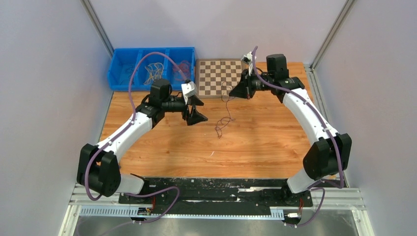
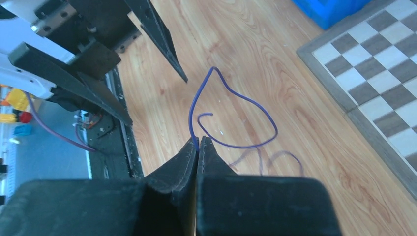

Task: Untangle the cables

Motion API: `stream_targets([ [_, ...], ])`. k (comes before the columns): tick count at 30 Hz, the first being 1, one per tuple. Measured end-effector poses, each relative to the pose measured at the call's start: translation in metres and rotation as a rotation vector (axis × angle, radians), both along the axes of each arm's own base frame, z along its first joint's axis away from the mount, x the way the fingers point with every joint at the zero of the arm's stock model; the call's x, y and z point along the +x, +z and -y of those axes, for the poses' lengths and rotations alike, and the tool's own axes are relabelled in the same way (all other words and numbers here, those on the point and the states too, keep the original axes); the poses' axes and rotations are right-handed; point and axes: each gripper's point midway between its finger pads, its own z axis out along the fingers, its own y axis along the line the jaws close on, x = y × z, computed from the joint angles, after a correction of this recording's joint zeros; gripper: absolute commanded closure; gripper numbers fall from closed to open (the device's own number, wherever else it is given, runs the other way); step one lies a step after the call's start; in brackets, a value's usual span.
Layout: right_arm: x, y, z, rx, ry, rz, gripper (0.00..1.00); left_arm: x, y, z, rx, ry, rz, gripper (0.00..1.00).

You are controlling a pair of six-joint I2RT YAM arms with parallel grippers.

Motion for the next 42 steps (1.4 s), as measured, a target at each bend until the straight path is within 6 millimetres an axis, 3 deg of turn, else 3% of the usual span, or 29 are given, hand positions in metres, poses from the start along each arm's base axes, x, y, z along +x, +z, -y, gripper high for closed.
stream_targets([
  [2,-0.005,-0.009,0.005,-0.025,-0.017,0.015,1.00,0.003,-0.002,-0.001,0.010,0.005,0.028,0.09],
  [4,-0.012,-0.030,0.012,-0.066,-0.030,0.011,1.00,0.005,-0.006,-0.003,0.028,0.003,0.058,0.09],
  [8,-0.026,-0.094,0.020,-0.170,-0.031,-0.078,0.89,0.004,-0.023,-0.008,0.075,-0.002,0.084,0.09],
  [9,-0.030,-0.109,0.020,-0.194,-0.024,-0.110,0.82,0.002,-0.030,-0.010,0.087,-0.004,0.079,0.09],
  [12,-0.039,-0.138,0.010,-0.242,0.021,-0.169,0.47,-0.005,-0.050,-0.014,0.121,-0.007,0.042,0.09],
  [14,-0.042,-0.146,0.006,-0.262,0.037,-0.178,0.36,-0.007,-0.058,-0.015,0.134,-0.006,0.014,0.09],
  [18,-0.041,-0.149,0.012,-0.279,0.032,-0.171,0.24,-0.006,-0.074,-0.012,0.151,0.009,-0.052,0.09],
  [23,-0.023,-0.139,0.051,-0.290,-0.090,-0.161,0.14,-0.004,-0.096,0.008,0.175,0.049,-0.220,0.07],
  [27,-0.015,-0.124,0.084,-0.296,-0.198,-0.116,0.12,-0.006,-0.110,0.029,0.181,0.088,-0.365,0.09],
  [32,-0.017,-0.123,0.115,-0.308,-0.293,-0.115,0.12,0.001,-0.126,0.053,0.140,0.150,-0.585,0.11],
  [37,-0.018,-0.130,0.134,-0.316,-0.347,-0.147,0.12,-0.001,-0.150,0.065,0.137,0.195,-0.754,0.12],
  [42,-0.021,-0.125,0.145,-0.311,-0.385,-0.139,0.12,-0.009,-0.165,0.086,0.152,0.213,-0.859,0.17],
])
